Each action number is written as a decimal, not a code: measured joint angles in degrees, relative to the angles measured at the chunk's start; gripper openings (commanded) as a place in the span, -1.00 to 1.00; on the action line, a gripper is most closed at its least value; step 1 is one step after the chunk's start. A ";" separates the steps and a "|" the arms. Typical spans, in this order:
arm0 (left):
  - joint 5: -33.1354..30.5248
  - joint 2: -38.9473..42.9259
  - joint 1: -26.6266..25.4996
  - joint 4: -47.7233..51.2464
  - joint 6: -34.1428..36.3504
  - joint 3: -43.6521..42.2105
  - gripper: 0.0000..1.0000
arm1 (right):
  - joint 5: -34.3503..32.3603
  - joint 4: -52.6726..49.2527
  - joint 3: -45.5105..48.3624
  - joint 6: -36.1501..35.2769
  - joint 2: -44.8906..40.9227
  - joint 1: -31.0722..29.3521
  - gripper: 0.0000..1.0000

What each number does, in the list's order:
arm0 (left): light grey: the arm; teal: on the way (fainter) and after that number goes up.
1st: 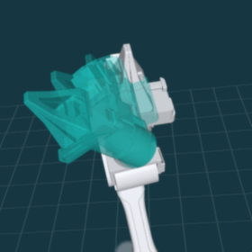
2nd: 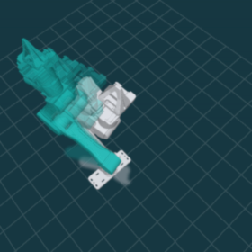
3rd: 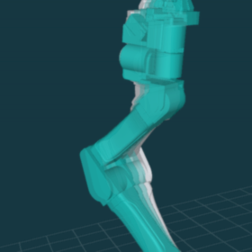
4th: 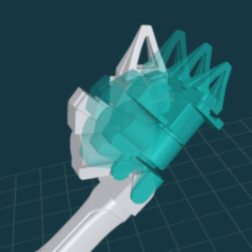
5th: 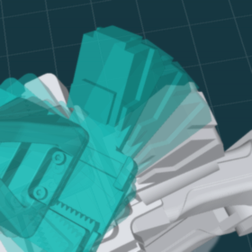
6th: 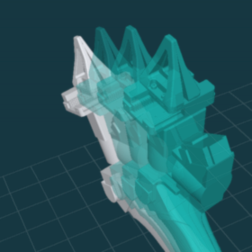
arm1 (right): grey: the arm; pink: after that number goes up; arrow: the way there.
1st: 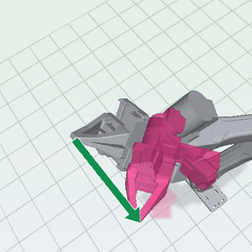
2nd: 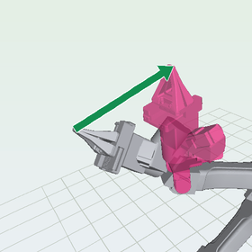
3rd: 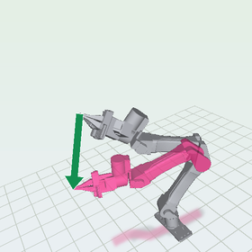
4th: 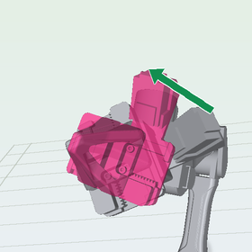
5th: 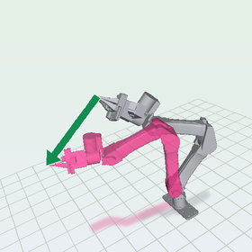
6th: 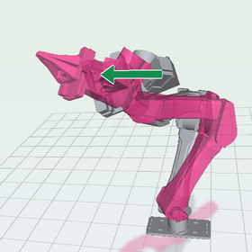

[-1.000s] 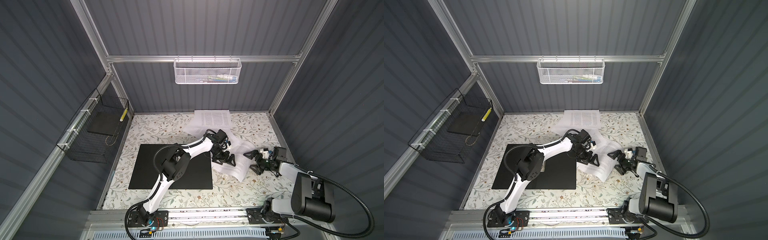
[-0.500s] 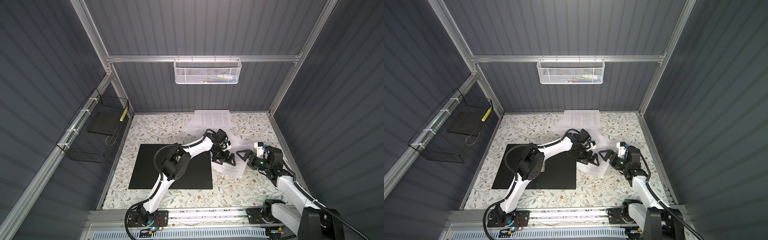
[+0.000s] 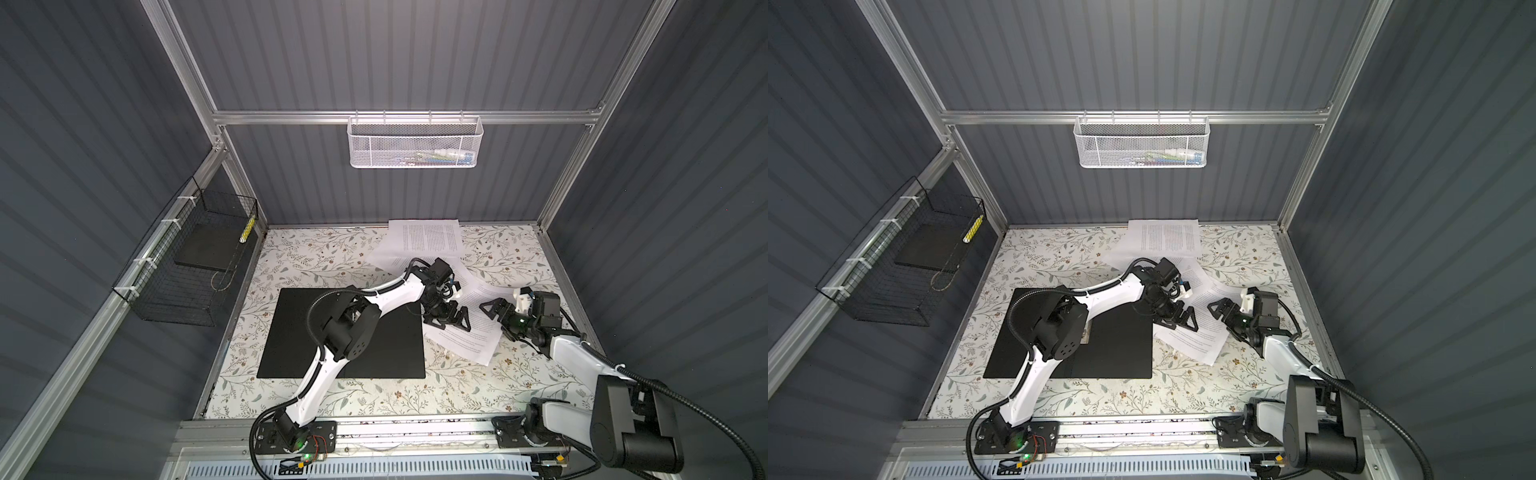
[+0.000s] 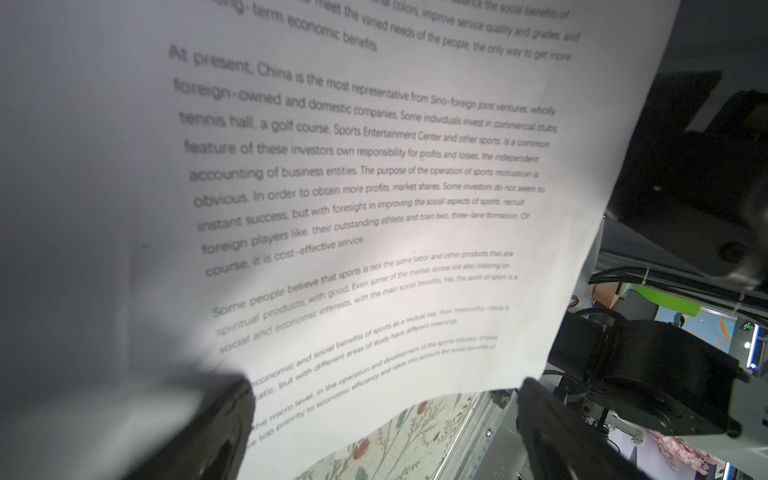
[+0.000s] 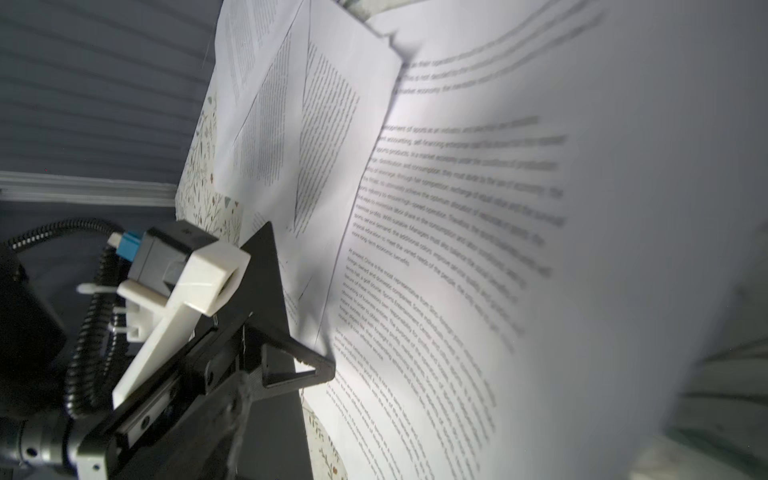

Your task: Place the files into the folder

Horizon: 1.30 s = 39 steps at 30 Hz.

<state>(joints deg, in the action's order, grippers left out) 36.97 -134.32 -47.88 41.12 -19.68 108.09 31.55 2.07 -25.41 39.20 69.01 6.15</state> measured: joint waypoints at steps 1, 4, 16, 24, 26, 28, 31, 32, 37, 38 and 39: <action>0.00 0.00 0.00 -0.02 0.00 -0.02 0.99 | -0.28 0.04 0.24 0.61 -0.39 0.35 0.67; 0.00 0.07 0.02 -0.11 0.00 -0.11 0.99 | -0.90 -0.15 1.14 2.23 -1.86 0.72 0.56; 0.22 0.07 0.09 -0.15 -0.02 -0.13 0.99 | -3.32 -2.01 4.92 6.08 -7.26 0.72 0.00; 0.72 0.07 0.28 -0.33 -0.02 -0.22 1.00 | -5.53 -4.04 6.45 7.48 -10.25 0.72 -0.43; 0.79 0.07 0.31 -0.33 -0.02 -0.22 0.99 | -5.88 -4.26 6.73 7.76 -10.27 0.72 -0.61; 0.96 0.07 0.33 -0.31 -0.02 -0.22 0.99 | -6.23 -4.55 7.15 8.07 -10.47 0.72 -0.81; 1.20 -0.02 0.55 0.15 -0.26 0.42 1.00 | -6.71 -6.03 7.45 8.28 -11.43 0.72 -1.00; 1.11 -0.09 0.70 0.42 -0.46 0.87 1.00 | -7.02 -6.84 7.48 8.13 -12.07 0.72 -1.00; 3.26 0.50 1.84 -1.88 -4.39 3.67 1.00 | -8.00 -10.86 7.06 7.74 -16.57 0.72 -1.00; 4.17 1.68 1.88 -3.89 -5.97 3.41 1.00 | -8.02 -11.98 6.60 7.43 -17.35 0.72 -1.00; 4.83 3.32 2.01 -6.10 -7.45 2.58 1.00 | -8.02 -13.25 5.86 7.15 -18.03 0.72 -1.00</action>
<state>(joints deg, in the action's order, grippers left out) 41.80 -131.00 -45.87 35.03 -27.14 110.67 23.53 -11.18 -19.55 46.35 50.98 6.87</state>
